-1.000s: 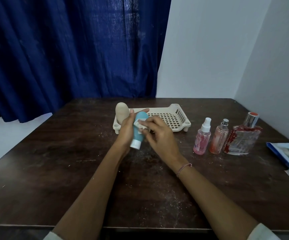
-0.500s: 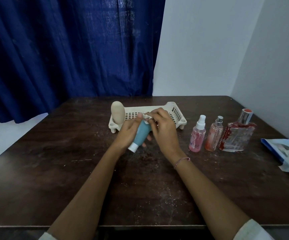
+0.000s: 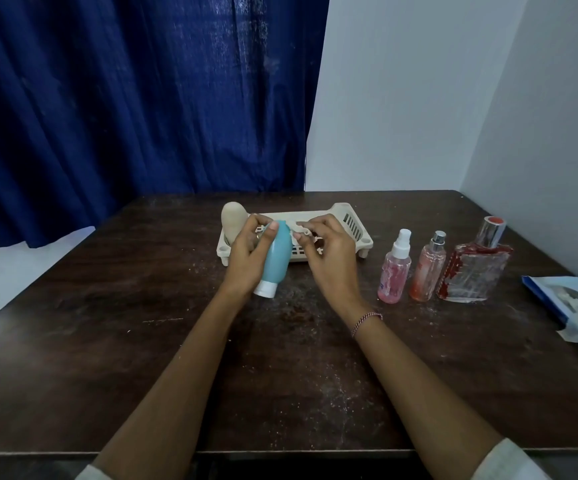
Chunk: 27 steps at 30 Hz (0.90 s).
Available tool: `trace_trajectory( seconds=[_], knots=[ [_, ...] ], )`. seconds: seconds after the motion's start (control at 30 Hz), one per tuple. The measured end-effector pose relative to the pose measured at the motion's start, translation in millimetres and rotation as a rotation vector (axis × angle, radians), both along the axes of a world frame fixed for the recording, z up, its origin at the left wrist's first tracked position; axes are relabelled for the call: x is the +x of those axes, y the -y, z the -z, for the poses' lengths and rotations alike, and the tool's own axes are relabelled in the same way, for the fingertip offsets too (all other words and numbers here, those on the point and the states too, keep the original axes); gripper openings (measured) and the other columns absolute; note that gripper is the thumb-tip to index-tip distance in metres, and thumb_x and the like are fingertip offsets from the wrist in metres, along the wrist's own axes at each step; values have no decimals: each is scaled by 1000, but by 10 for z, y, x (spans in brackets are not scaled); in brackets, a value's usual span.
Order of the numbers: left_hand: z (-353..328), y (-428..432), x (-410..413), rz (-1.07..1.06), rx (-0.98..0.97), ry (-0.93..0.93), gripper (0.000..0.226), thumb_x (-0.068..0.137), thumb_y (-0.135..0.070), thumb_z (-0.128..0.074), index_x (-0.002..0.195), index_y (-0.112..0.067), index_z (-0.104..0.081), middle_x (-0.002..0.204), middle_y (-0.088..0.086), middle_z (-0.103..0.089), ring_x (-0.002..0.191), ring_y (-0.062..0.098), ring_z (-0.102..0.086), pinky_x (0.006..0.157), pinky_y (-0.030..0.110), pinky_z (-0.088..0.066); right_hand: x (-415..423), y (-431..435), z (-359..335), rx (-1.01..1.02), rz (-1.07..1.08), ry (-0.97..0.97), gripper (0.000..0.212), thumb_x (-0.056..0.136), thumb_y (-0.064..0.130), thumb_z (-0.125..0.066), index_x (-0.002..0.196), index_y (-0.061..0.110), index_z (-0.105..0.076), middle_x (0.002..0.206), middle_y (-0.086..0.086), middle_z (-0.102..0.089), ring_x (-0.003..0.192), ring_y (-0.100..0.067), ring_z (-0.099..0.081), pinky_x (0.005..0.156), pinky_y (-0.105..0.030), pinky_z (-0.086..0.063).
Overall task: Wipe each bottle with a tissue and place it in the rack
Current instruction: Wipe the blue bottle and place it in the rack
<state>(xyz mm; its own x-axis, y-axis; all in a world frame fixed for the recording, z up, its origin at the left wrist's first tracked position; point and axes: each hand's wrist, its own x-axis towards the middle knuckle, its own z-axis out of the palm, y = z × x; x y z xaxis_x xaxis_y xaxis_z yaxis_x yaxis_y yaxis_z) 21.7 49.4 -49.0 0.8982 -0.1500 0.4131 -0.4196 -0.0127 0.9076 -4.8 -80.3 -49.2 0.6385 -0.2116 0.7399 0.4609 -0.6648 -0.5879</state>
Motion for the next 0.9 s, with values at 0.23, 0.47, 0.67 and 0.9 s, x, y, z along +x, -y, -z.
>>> trace_trajectory(
  seconds=[0.23,0.47,0.67,0.9],
  knots=[
    [-60,0,5,81,-335,-117,12,100,-21,-40,97,-11,-43,92,2,-72,79,12,-67,67,27,-55,-14,-56,35,128,-143,-112,20,79,14,-72,98,9,-70,90,7,-61,78,2,-55,73,-13,-48],
    [-78,-29,4,124,-486,-115,13,102,-22,-35,103,-10,-39,90,10,-73,86,23,-69,73,35,-58,-80,-61,-1,237,-337,-325,18,75,7,-75,85,18,-65,82,14,-63,68,5,-59,66,-19,-55],
    [-104,-60,-44,15,-488,-105,16,101,-26,-37,101,-10,-38,86,7,-74,80,18,-70,63,28,-56,-136,-90,39,74,-462,-436,20,71,0,-76,89,3,-71,73,10,-64,57,7,-59,62,-7,-47],
    [-106,-24,-64,27,-431,-27,11,101,-21,-39,104,-11,-39,96,12,-71,81,19,-69,62,32,-57,-130,73,-43,-370,-457,-348,22,74,9,-76,95,9,-73,86,-2,-68,69,-3,-58,66,-10,-47]
  ],
)
